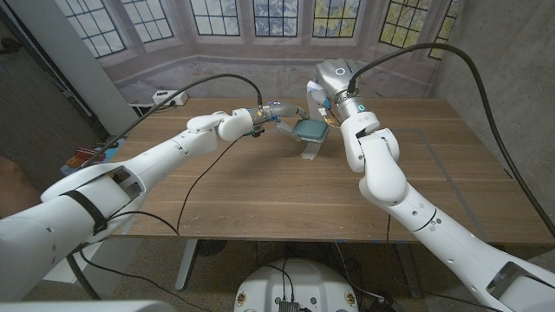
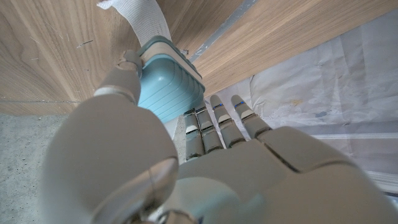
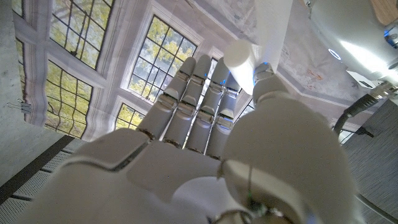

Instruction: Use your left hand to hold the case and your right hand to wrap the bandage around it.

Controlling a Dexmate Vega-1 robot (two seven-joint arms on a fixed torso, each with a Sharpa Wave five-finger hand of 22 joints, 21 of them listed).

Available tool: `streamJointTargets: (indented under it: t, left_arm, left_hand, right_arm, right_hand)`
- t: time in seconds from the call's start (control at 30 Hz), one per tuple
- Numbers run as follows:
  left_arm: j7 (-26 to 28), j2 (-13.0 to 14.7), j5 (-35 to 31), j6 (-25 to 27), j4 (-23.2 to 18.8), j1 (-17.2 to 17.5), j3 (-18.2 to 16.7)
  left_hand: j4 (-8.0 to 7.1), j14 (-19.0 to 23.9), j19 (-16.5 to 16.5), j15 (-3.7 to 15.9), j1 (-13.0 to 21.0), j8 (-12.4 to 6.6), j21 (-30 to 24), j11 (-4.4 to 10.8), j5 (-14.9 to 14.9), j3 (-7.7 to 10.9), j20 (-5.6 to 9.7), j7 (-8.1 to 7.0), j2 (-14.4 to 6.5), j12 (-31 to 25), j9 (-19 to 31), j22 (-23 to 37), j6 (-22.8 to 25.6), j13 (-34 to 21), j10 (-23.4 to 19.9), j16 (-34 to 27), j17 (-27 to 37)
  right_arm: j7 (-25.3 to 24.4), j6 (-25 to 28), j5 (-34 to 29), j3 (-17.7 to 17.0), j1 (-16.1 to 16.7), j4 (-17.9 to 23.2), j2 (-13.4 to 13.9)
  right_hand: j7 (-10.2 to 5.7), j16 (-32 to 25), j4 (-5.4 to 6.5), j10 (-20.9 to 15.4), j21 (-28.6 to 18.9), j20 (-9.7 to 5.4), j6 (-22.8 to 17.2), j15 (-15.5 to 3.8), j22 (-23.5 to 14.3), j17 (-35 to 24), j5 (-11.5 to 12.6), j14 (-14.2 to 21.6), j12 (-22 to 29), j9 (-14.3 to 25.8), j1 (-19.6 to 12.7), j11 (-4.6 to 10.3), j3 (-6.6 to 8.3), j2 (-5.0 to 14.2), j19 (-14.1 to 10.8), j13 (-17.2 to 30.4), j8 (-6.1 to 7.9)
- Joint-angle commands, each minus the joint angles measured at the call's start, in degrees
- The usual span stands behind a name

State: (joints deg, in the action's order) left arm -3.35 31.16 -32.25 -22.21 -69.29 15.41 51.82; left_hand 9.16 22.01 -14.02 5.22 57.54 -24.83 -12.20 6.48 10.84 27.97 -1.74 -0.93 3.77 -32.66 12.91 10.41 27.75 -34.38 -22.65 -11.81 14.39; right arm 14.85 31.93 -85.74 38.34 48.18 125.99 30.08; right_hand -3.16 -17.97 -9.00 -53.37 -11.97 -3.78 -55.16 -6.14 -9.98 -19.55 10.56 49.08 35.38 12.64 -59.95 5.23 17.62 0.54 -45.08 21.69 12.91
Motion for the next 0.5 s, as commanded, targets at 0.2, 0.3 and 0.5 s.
streamJointTargets:
  t: [0.2,0.3,0.5]
  left_arm:
    - [0.2,-0.7,0.0,0.1,0.1,-0.2,0.3]
    - [0.3,-0.9,0.0,0.0,0.5,-0.3,0.4]
    - [0.5,-1.1,0.2,0.1,1.0,-0.3,0.5]
  left_hand:
    - [-0.32,0.1,0.4,-0.11,-1.3,-21.67,0.2,3.41,0.5,0.59,-0.09,-2.84,-3.6,-0.2,0.1,0.2,6.4,-0.2,-3.9,0.0,0.0]
    - [-0.31,0.0,0.4,-0.11,-1.3,-21.63,0.2,3.49,0.5,0.57,-0.07,-2.9,-3.5,-0.2,0.1,0.2,6.3,-0.2,-3.9,0.0,0.0]
    - [-0.32,0.1,0.5,-0.1,-1.4,-21.7,0.3,3.44,0.5,0.6,-0.07,-2.93,-3.5,-0.2,0.0,0.2,6.4,-0.3,-3.9,0.0,0.0]
  right_arm:
    - [2.9,-2.4,-1.2,-1.2,3.4,3.7,-1.0]
    - [3.7,-2.8,-1.3,-1.3,3.6,4.1,-1.4]
    - [5.1,-3.9,-0.9,-1.4,3.8,4.7,-1.9]
  right_hand:
    - [0.57,0.4,0.22,-0.2,0.0,0.3,-0.2,-5.73,-0.3,-0.4,0.2,0.3,0.0,0.2,0.0,-0.47,-0.04,0.01,0.2,0.3,-0.03]
    - [0.61,0.4,0.23,-0.2,0.0,0.3,-0.1,-5.75,-0.3,-0.4,0.2,0.3,0.0,0.2,0.0,-0.41,-0.08,0.02,0.2,0.3,-0.07]
    - [0.6,0.4,0.23,-0.3,0.0,0.32,-0.1,-5.7,-0.3,-0.4,0.2,0.4,-0.1,0.2,0.0,-0.54,-0.12,0.07,0.2,0.2,-0.09]
